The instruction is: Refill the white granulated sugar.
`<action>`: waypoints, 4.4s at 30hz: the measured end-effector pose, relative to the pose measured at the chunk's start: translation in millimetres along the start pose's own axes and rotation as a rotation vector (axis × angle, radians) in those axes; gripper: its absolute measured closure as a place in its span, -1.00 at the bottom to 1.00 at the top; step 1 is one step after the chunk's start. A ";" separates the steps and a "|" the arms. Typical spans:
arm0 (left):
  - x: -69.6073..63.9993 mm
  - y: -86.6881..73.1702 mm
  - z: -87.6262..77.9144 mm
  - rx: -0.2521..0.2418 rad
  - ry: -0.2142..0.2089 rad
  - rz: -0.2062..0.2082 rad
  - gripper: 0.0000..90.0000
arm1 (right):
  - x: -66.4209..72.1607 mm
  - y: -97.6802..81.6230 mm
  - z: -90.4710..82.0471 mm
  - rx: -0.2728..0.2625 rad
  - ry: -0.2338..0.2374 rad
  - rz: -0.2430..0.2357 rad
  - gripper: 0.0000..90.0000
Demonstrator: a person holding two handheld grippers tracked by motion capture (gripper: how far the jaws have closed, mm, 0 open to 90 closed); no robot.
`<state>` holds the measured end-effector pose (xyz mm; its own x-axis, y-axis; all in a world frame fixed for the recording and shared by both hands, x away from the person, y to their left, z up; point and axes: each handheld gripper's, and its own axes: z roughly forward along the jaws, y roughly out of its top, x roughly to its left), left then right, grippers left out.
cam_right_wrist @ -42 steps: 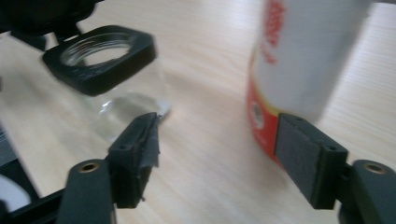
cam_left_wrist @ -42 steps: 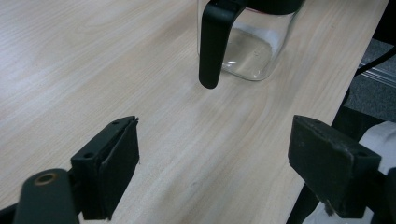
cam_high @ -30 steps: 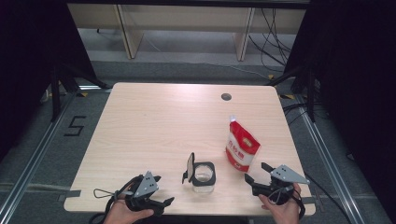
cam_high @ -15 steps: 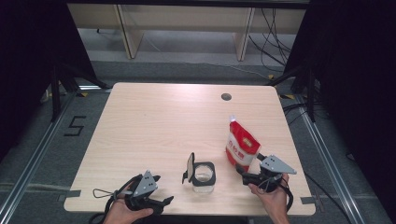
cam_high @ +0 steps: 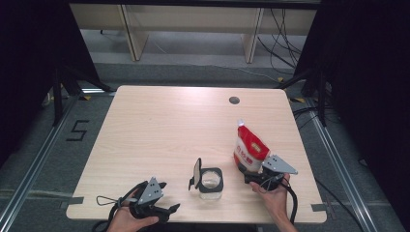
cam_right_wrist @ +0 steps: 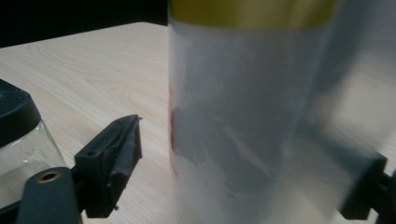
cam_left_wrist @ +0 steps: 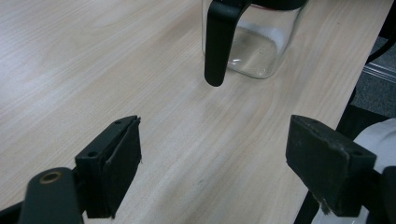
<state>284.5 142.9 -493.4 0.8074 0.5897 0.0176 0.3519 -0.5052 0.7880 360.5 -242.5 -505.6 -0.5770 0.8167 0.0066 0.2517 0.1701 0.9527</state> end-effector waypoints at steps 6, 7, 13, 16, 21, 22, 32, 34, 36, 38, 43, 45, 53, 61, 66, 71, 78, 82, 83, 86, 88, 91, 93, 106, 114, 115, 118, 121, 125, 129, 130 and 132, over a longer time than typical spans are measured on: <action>-0.3 -0.1 1.0 0.019 -0.022 0.014 -0.60 | -1.6 -0.8 2.2 -0.019 0.010 -0.044 -0.48; -1.5 -0.4 1.9 0.010 -0.022 -0.003 -0.60 | 1.7 -1.7 2.3 -0.033 -0.006 -0.022 -0.46; -3.3 -1.8 4.6 0.010 -0.017 -0.003 -0.59 | 0.0 -3.9 8.4 -0.078 -0.003 -0.033 -0.31; -2.0 -0.6 3.0 0.023 -0.020 0.015 -0.59 | -1.8 -3.7 10.1 -0.071 0.010 -0.023 -0.23; -3.3 -2.4 5.0 0.016 -0.017 -0.007 -0.59 | -3.9 -7.1 13.9 -0.072 0.012 -0.031 -0.21; -2.0 -1.5 3.7 0.043 -0.031 0.005 -0.59 | -3.8 -6.8 12.0 -0.038 0.017 -0.027 -0.20; -3.9 -1.7 5.8 0.039 -0.037 0.005 -0.59 | -5.0 -7.1 13.4 -0.067 0.021 -0.003 -0.12; -5.2 -2.3 7.5 0.014 -0.029 -0.006 -0.59 | -8.4 -6.4 17.0 -0.095 0.029 -0.028 -0.11; -4.9 -2.3 7.2 0.018 -0.032 -0.001 -0.59 | -9.7 -6.4 18.6 -0.104 0.018 -0.028 -0.09; -5.0 -2.3 7.3 0.022 -0.038 -0.007 -0.59 | -10.6 -6.6 18.9 -0.108 0.031 -0.027 -0.08; -4.5 -2.7 7.7 0.032 -0.023 0.011 -0.59 | -9.1 -5.2 16.9 -0.080 0.033 -0.023 -0.01; -4.6 -2.7 7.8 0.032 -0.023 0.014 -0.59 | -9.3 -3.8 16.9 -0.095 0.014 -0.034 0.01; -3.9 -4.5 8.3 0.042 -0.027 0.030 -0.59 | -4.3 1.4 10.8 -0.087 -0.026 -0.127 0.05; -0.7 -4.9 7.4 0.030 -0.028 0.024 -0.59 | 0.6 11.9 -3.0 -0.069 -0.027 -0.230 0.06; 0.7 -5.9 6.2 0.032 -0.016 0.007 -0.59 | 14.4 23.1 -19.3 -0.077 -0.045 -0.383 0.07; 5.6 -7.4 5.4 0.039 -0.005 0.004 -0.59 | 24.3 27.3 -35.7 -0.076 -0.010 -0.437 0.07; 7.7 -7.7 4.8 0.031 -0.005 -0.008 -0.59 | 36.2 28.3 -60.3 -0.041 -0.036 -0.591 0.07; 9.2 -7.8 4.0 0.027 -0.002 -0.009 -0.59 | 41.3 30.7 -71.9 -0.042 -0.053 -0.655 0.07; 9.8 -7.8 3.9 0.023 -0.006 -0.006 -0.59 | 43.1 30.8 -75.0 -0.040 -0.057 -0.681 0.07; 11.3 -8.0 3.1 0.038 0.000 -0.006 -0.59 | 48.3 29.2 -81.7 0.011 -0.108 -0.804 0.07; 10.5 -8.0 3.2 0.026 0.000 -0.017 -0.59 | 49.7 29.3 -85.2 0.025 -0.115 -0.857 0.07; 11.4 -8.1 3.5 0.032 0.004 -0.009 -0.59 | 54.6 27.6 -89.7 0.062 -0.134 -0.906 0.07; 10.6 -8.4 3.9 0.028 -0.007 -0.016 -0.59 | 55.8 29.4 -91.2 0.082 -0.133 -0.954 0.07; 11.8 -9.1 4.9 0.026 -0.002 -0.017 -0.59 | 78.7 31.8 -92.4 0.202 -0.196 -1.301 0.08; 11.9 -9.2 4.8 0.023 -0.008 -0.022 -0.59 | 85.9 29.6 -92.2 0.262 -0.192 -1.379 0.08; 11.6 -9.2 4.9 0.021 -0.007 -0.025 -0.59 | 87.0 28.8 -92.1 0.276 -0.197 -1.395 0.08; 11.4 -9.0 5.0 0.023 -0.005 -0.021 -0.59 | 89.0 28.0 -90.4 0.292 -0.193 -1.437 0.09; 11.5 -9.3 5.0 0.025 -0.001 -0.023 -0.59 | 91.6 29.8 -89.2 0.313 -0.195 -1.501 0.09; 12.0 -8.3 4.2 0.028 0.006 -0.011 -0.59 | 92.4 30.7 -87.3 0.324 -0.198 -1.557 0.09; 10.2 -7.4 4.0 0.021 -0.010 -0.014 -0.59 | 89.9 27.8 -85.9 0.344 -0.213 -1.561 0.09; 10.5 -7.2 3.6 0.025 -0.008 -0.006 -0.59 | 89.1 28.5 -85.5 0.354 -0.214 -1.584 0.09; 10.5 -7.2 4.0 0.030 0.002 -0.005 -0.59 | 87.7 29.5 -84.8 0.360 -0.202 -1.611 0.09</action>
<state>292.3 150.2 -501.4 0.8046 0.5936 0.0147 0.3702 -0.5209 0.7691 251.4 -212.6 -451.2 -0.3102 -0.2620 -0.9139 -0.2916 0.9412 -0.1709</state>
